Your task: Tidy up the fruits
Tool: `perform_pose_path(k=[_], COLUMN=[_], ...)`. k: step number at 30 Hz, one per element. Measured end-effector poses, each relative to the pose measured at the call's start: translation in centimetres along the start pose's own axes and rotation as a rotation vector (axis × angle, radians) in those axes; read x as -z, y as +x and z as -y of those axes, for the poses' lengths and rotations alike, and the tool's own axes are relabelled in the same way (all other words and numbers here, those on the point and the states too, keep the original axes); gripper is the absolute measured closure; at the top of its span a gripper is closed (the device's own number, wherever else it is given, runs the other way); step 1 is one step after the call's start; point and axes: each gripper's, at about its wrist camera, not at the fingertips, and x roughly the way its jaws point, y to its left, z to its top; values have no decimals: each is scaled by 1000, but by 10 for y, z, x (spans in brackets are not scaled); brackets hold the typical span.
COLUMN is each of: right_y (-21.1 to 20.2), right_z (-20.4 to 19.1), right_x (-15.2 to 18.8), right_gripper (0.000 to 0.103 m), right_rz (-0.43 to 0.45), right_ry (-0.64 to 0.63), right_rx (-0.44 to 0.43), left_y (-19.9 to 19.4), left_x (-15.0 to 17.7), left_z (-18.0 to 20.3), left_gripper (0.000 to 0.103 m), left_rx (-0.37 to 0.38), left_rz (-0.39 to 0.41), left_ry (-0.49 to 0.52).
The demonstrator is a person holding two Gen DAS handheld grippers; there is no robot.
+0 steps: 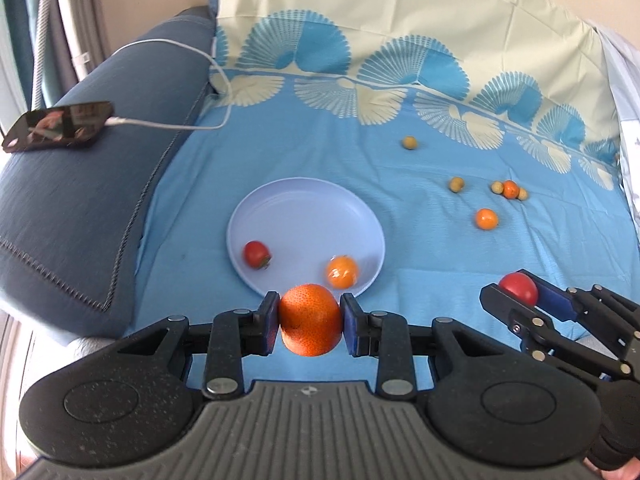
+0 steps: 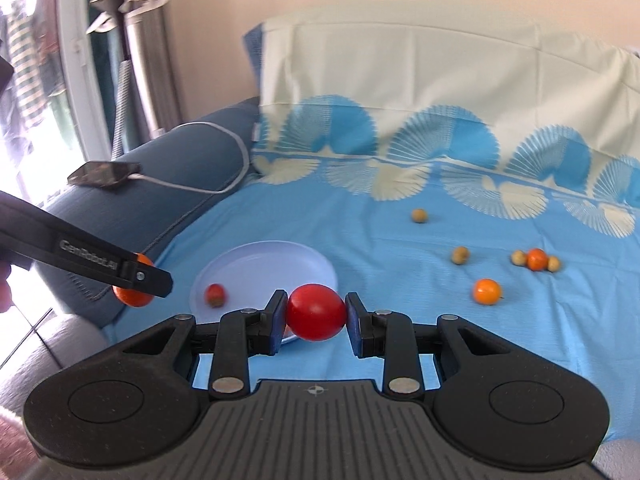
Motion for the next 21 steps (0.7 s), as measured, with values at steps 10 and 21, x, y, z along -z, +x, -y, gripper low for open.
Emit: perform_pose_path(k=[10,21], right_y=[-11,-12], right_z=[-33,-35], right_x=[-1,0], right_gripper=[71,71], right_rz=[-2,-8], right_ry=[-113,-112], right_rx=[-28,-19], left_y=[-11,-14], left_x=[11,12], left_z=[-15,-16], left_gripper=[67,67], left_rx=[18,29], left_rz=[19,28], left_ry=[-57,-63])
